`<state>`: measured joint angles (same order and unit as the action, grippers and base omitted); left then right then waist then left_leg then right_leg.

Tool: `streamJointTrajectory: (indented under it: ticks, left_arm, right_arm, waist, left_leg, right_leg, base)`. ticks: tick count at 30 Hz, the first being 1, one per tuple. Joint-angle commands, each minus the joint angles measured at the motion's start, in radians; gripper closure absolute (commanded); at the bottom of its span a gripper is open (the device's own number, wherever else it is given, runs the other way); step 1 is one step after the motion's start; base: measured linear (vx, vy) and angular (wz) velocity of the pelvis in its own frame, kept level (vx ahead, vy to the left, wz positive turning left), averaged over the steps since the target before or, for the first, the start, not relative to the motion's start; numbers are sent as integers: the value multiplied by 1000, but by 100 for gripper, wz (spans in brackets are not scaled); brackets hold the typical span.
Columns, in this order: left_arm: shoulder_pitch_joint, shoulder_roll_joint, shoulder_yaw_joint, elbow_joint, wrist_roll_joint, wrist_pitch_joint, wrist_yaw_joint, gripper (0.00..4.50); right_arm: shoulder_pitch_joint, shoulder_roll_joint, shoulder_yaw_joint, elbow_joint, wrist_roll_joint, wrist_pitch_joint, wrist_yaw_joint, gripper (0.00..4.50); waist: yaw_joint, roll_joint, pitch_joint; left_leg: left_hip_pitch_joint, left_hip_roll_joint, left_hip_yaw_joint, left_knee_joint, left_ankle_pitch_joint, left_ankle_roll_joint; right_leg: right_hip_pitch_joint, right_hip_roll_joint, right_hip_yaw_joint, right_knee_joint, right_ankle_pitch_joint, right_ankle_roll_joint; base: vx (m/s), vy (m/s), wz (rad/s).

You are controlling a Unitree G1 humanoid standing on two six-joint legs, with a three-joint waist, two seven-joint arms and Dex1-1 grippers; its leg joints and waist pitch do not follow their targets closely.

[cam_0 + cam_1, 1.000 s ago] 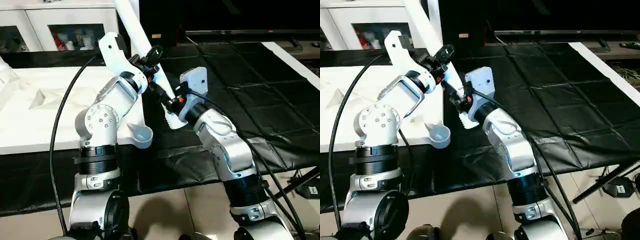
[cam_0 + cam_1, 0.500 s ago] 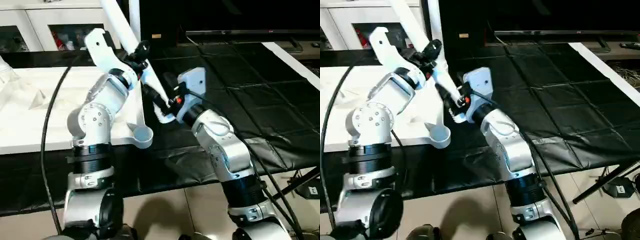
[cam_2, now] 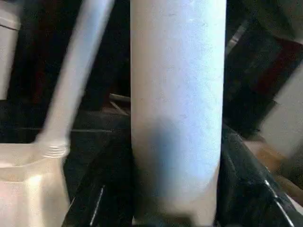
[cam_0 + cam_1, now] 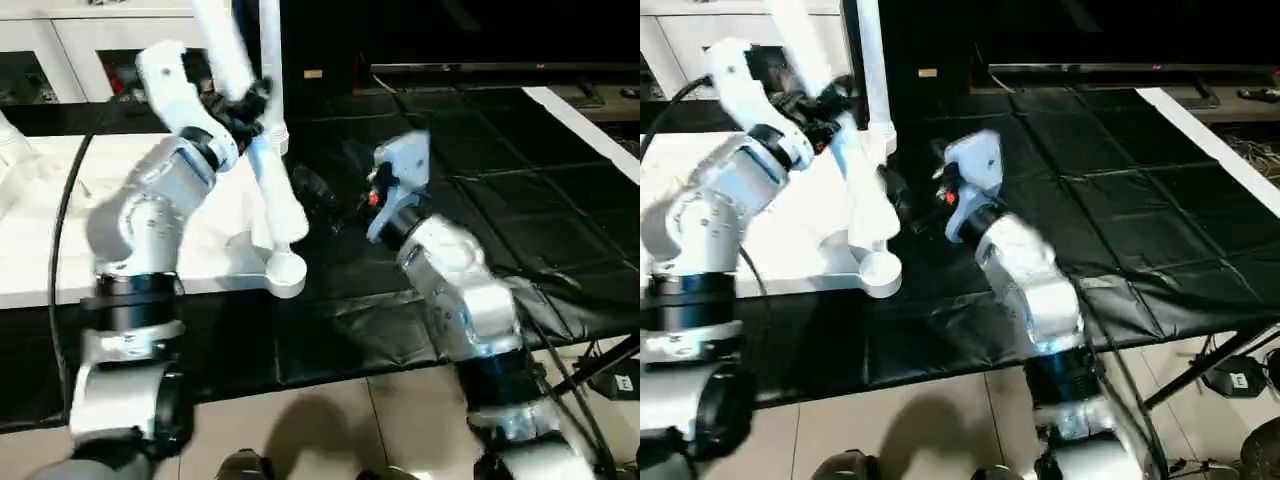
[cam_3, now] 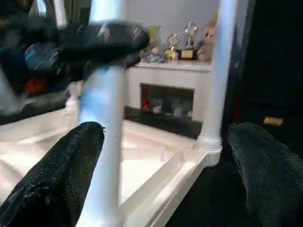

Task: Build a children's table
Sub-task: Pick table leg

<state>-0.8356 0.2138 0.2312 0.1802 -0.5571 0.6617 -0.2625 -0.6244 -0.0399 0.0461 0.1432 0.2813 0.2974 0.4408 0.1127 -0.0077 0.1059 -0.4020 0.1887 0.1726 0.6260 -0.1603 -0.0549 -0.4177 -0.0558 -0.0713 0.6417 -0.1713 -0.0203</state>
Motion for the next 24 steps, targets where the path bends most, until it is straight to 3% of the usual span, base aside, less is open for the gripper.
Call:
streamJointTrajectory:
  ticks: [1, 5, 8, 10, 13, 14, 17, 18, 21, 24]
  left_arm:
    - [-38, 43, -19, -9, -31, 31, -89, 266]
    - [-50, 69, -30, -6, -48, 56, -151, 266]
    - [-58, 86, -36, -12, -74, 81, -213, 266]
    - [-59, 82, -32, -21, -99, 96, -229, 266]
    - [-54, 77, -31, -40, -123, 114, -244, 266]
    - [-51, 77, -32, -48, -130, 120, -248, 266]
    - [-48, 79, -29, -58, -150, 136, -260, 266]
    - [-48, 79, -29, -58, -148, 138, -263, 266]
    - [-48, 79, -29, -61, -143, 142, -269, 266]
    - [-48, 85, -34, -64, -145, 146, -278, 266]
  right_arm:
    - [-38, -45, -54, 24, 86, 99, 78, 0]
    - [-74, -88, -74, 57, 123, 146, 131, 0]
    - [-97, -130, -42, 57, 116, 163, 203, 0]
    - [-103, -136, -40, 63, 126, 166, 226, 0]
    - [-109, -134, -63, 70, 190, 238, 260, 0]
    - [-113, -134, -69, 72, 213, 260, 279, 0]
    - [-116, -146, -42, 82, 166, 244, 262, 0]
    - [-128, -128, -78, 92, 215, 315, 236, 0]
    - [-144, -113, -108, 109, 246, 372, 204, 0]
    - [-146, -120, -88, 103, 246, 395, 230, 0]
  waist:
    - [-1, 14, -106]
    - [2, 14, -108]
    - [5, 21, -110]
    - [4, 14, -110]
    - [6, 12, -109]
    - [6, 13, -108]
    - [7, 13, -108]
    - [7, 8, -108]
    - [7, 11, -107]
    - [10, 13, -108]
  left_leg:
    - [30, 34, -20, -76, -239, -41]
    - [28, 34, -18, -73, -214, -45]
    - [26, 34, -18, -71, -197, -42]
    - [25, 34, -17, -71, -197, -41]
    - [25, 35, -17, -70, -196, -31]
    - [26, 36, -17, -70, -198, -30]
    - [26, 36, -17, -71, -202, -40]
    - [26, 35, -16, -72, -205, -42]
    - [27, 35, -17, -72, -205, -42]
    - [28, 36, -18, -73, -204, -51]
  right_leg:
    - [56, -83, 54, -83, -267, -138]
    - [58, -84, 55, -79, -226, -157]
    - [61, -85, 52, -76, -200, -176]
    - [61, -85, 52, -76, -196, -184]
    - [62, -86, 53, -76, -208, -196]
    - [61, -86, 52, -78, -217, -195]
    - [60, -87, 52, -79, -236, -186]
    - [61, -87, 52, -82, -255, -176]
    - [59, -88, 52, -84, -274, -175]
    - [58, -87, 51, -82, -269, -162]
  base:
    - [0, 0, 0]
    - [0, 0, 0]
    - [0, 0, 0]
    - [0, 0, 0]
    - [0, 0, 0]
    - [0, 0, 0]
    - [0, 0, 0]
    - [0, 0, 0]
    - [0, 0, 0]
    - [0, 0, 0]
